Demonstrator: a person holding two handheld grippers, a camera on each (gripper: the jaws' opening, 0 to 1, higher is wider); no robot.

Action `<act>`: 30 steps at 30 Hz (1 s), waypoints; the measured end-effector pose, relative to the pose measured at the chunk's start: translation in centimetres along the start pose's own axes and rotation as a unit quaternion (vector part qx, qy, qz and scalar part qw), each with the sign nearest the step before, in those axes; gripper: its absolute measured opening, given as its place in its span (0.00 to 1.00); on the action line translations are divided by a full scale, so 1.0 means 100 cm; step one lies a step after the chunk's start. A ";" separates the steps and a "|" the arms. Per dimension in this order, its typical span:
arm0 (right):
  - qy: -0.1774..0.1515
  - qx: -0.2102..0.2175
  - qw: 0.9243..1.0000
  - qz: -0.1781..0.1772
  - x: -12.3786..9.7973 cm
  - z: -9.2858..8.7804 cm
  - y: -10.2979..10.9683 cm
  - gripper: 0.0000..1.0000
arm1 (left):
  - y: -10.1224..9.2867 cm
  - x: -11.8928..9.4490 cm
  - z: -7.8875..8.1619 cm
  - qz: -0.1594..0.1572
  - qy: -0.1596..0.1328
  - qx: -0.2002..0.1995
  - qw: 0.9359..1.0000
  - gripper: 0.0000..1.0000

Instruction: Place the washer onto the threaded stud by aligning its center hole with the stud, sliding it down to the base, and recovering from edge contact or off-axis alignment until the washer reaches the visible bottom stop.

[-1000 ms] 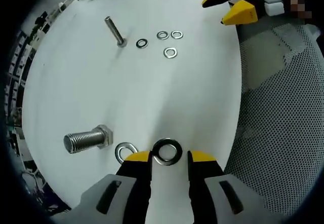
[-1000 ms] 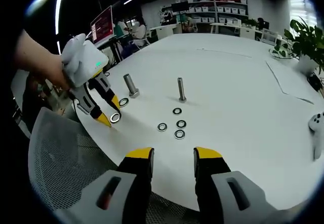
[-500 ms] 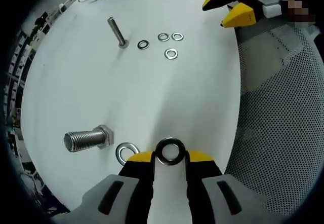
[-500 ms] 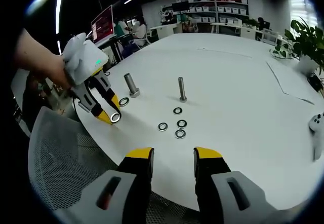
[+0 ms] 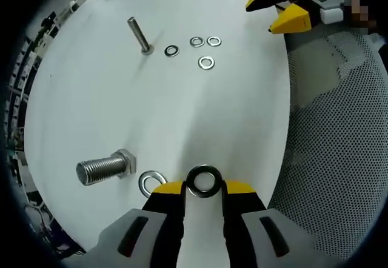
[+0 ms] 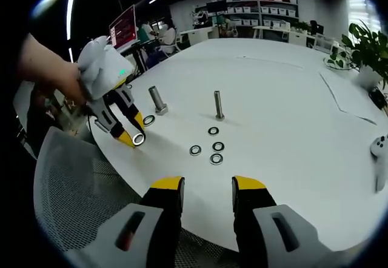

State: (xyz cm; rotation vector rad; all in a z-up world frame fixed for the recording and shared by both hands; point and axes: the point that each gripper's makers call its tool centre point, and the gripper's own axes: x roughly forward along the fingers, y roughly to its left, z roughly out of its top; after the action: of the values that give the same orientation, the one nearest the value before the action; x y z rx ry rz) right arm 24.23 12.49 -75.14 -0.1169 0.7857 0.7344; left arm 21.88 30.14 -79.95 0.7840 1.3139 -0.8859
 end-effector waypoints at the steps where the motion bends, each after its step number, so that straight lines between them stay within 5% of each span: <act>1: 0.000 0.000 1.000 0.000 0.000 0.000 0.000 0.34 | 0.000 0.000 0.000 0.001 0.004 0.001 1.000 0.22; 12: 0.002 -0.001 1.000 -0.003 0.000 -0.001 -0.001 0.34 | 0.001 -0.001 -0.002 -0.001 0.012 -0.011 1.000 0.21; 30: 0.001 -0.001 1.000 -0.004 0.000 0.000 -0.002 0.34 | 0.001 -0.003 -0.003 0.004 -0.018 -0.037 0.999 0.20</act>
State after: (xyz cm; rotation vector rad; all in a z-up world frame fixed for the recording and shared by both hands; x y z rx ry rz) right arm 24.32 12.33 -75.20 -0.1233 0.7860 0.7273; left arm 21.80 30.46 -79.72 0.7130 1.3038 -0.8360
